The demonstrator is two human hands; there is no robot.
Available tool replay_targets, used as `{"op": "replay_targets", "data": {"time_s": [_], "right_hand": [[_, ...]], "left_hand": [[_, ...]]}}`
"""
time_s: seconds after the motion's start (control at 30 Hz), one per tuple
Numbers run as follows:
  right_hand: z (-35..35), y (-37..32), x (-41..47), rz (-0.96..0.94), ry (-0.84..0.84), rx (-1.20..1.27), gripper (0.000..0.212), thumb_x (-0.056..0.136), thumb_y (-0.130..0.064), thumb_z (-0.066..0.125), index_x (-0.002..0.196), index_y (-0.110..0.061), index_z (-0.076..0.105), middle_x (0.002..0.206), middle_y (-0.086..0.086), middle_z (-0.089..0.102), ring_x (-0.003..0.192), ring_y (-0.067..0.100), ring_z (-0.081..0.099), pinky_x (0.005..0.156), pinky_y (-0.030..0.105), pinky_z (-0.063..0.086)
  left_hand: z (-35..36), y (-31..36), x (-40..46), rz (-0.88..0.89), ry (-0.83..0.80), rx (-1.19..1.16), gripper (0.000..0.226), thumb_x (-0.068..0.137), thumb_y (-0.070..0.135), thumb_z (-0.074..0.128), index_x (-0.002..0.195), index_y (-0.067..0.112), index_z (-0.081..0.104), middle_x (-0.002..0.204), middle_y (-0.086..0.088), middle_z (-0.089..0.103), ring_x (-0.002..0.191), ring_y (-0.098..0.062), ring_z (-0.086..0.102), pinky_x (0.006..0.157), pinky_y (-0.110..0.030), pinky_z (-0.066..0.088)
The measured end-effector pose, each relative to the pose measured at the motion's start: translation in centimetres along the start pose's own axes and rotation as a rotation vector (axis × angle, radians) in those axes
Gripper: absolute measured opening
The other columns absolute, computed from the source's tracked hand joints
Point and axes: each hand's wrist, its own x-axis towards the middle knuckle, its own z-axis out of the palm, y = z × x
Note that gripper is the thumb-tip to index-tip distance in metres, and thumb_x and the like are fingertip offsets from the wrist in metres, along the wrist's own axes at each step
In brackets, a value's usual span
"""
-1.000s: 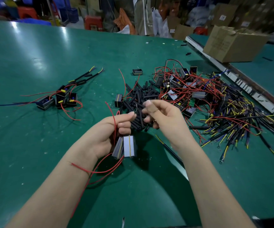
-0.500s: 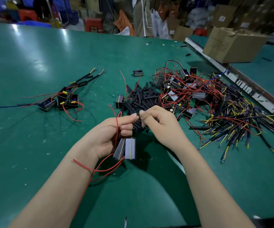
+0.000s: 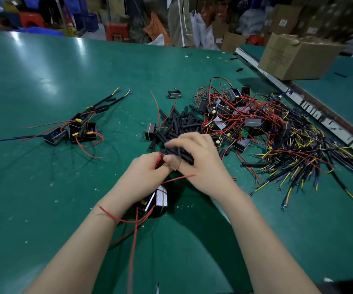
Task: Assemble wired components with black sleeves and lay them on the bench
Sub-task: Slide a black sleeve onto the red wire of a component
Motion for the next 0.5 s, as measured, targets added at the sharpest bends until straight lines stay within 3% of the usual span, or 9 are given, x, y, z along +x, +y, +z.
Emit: {"op": "replay_targets", "data": {"time_s": [0.1, 0.2, 0.3, 0.37, 0.43, 0.5], "right_hand": [[-0.2, 0.4, 0.0, -0.045, -0.006, 0.051, 0.013, 0.088, -0.021, 0.065, 0.096, -0.014, 0.072, 0.088, -0.007, 0.063, 0.09, 0.02, 0.054, 0.082, 0.02, 0.037], [-0.3, 0.2, 0.0, -0.02, 0.008, 0.148, 0.012, 0.088, -0.019, 0.067, 0.098, -0.014, 0.071, 0.088, -0.003, 0.063, 0.088, 0.018, 0.057, 0.081, 0.024, 0.042], [-0.3, -0.1, 0.0, -0.031, 0.003, 0.18, 0.008, 0.088, -0.016, 0.067, 0.091, -0.012, 0.073, 0.086, 0.0, 0.064, 0.084, 0.015, 0.059, 0.078, 0.025, 0.045], [-0.3, -0.2, 0.0, 0.035, 0.089, 0.208, 0.007, 0.087, -0.018, 0.067, 0.082, -0.015, 0.072, 0.082, -0.003, 0.064, 0.079, 0.007, 0.058, 0.075, 0.019, 0.043], [-0.7, -0.2, 0.1, 0.173, 0.15, 0.286, 0.013, 0.087, -0.018, 0.067, 0.075, -0.024, 0.068, 0.077, -0.008, 0.064, 0.074, -0.002, 0.055, 0.073, 0.015, 0.041], [-1.3, -0.2, 0.2, 0.322, 0.109, 0.429, 0.016, 0.087, -0.02, 0.067, 0.073, -0.027, 0.068, 0.073, -0.011, 0.066, 0.073, -0.001, 0.058, 0.074, 0.019, 0.046]], "left_hand": [[-0.1, 0.5, -0.3, 0.09, -0.037, -0.006, 0.036, 0.093, 0.038, 0.044, 0.067, 0.013, 0.045, 0.059, 0.005, 0.043, 0.059, -0.015, 0.039, 0.058, -0.031, 0.035], [0.0, 0.6, -0.5, 0.089, -0.08, -0.043, 0.04, 0.096, 0.038, 0.04, 0.074, 0.006, 0.051, 0.065, -0.006, 0.051, 0.064, -0.022, 0.045, 0.064, -0.037, 0.042], [0.3, 0.6, -0.6, 0.092, -0.083, -0.037, 0.037, 0.095, 0.032, 0.045, 0.07, 0.005, 0.046, 0.062, -0.006, 0.045, 0.062, -0.019, 0.04, 0.058, -0.036, 0.036], [0.4, 0.7, -0.5, 0.13, -0.066, -0.109, 0.03, 0.094, 0.027, 0.052, 0.071, 0.008, 0.053, 0.067, -0.009, 0.049, 0.065, -0.015, 0.045, 0.063, -0.038, 0.04], [0.5, 0.9, -0.4, 0.166, 0.0, -0.26, 0.025, 0.092, 0.02, 0.057, 0.068, 0.023, 0.06, 0.074, -0.003, 0.051, 0.067, -0.008, 0.047, 0.067, -0.033, 0.039], [0.3, 0.9, -0.3, 0.152, 0.034, -0.398, 0.024, 0.092, 0.017, 0.058, 0.075, 0.031, 0.065, 0.08, -0.001, 0.056, 0.068, -0.005, 0.05, 0.07, -0.024, 0.04]]}}
